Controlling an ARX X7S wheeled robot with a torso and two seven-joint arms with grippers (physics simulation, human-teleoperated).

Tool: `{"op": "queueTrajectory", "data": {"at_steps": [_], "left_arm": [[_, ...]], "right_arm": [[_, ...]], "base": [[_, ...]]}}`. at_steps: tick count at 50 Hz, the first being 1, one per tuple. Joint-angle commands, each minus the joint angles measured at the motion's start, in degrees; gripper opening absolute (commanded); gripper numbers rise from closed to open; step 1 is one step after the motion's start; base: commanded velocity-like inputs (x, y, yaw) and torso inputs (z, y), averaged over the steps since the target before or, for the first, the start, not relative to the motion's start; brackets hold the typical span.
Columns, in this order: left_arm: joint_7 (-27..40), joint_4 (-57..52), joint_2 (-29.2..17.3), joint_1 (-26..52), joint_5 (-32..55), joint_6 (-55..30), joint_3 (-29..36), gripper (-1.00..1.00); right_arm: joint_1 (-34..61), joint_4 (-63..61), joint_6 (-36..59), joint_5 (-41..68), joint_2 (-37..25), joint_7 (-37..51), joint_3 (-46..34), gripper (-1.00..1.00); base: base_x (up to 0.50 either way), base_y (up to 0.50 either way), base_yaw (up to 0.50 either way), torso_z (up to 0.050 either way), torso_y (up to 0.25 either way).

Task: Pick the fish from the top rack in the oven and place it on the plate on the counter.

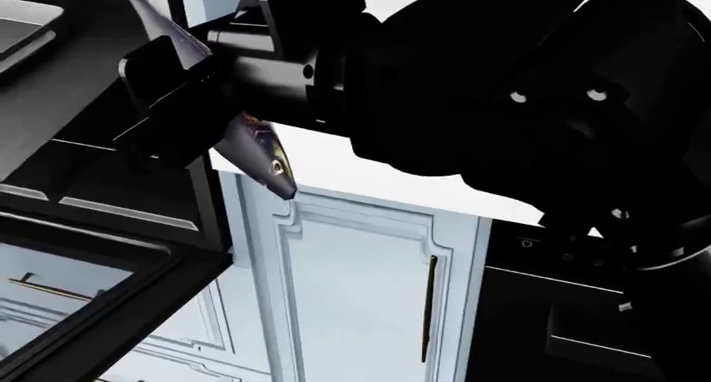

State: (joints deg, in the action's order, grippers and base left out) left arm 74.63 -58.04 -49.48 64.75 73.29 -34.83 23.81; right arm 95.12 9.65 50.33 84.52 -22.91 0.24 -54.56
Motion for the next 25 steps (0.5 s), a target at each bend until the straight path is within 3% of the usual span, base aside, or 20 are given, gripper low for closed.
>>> {"op": "queueTrajectory", "data": {"at_steps": [1,22,25], "left_arm": [[0.15,-0.04,-0.08,-0.03,-0.06,0.26,0.31,1.0],[0.27,-0.15,-0.44,-0.39,-0.47,0.92,0.78,1.0],[0.11,-0.02,-0.36,-0.17,-0.57,0.86,0.96,1.0]], "right_arm": [[-0.19,-0.17,-0.6,-0.53,-0.1,-0.49,0.36,-1.0],[-0.28,-0.2,-0.5,0.05,-0.09,-0.21,0.48,-1.0],[-0.16,0.34,-0.49,0.05,0.04,-0.29,0.47,-1.0]], "base": [[0.0,0.0,0.0,0.0,0.0],[0.0,0.0,0.0,0.0,0.0],[0.28,-0.37,0.0,0.0,0.0]]}}
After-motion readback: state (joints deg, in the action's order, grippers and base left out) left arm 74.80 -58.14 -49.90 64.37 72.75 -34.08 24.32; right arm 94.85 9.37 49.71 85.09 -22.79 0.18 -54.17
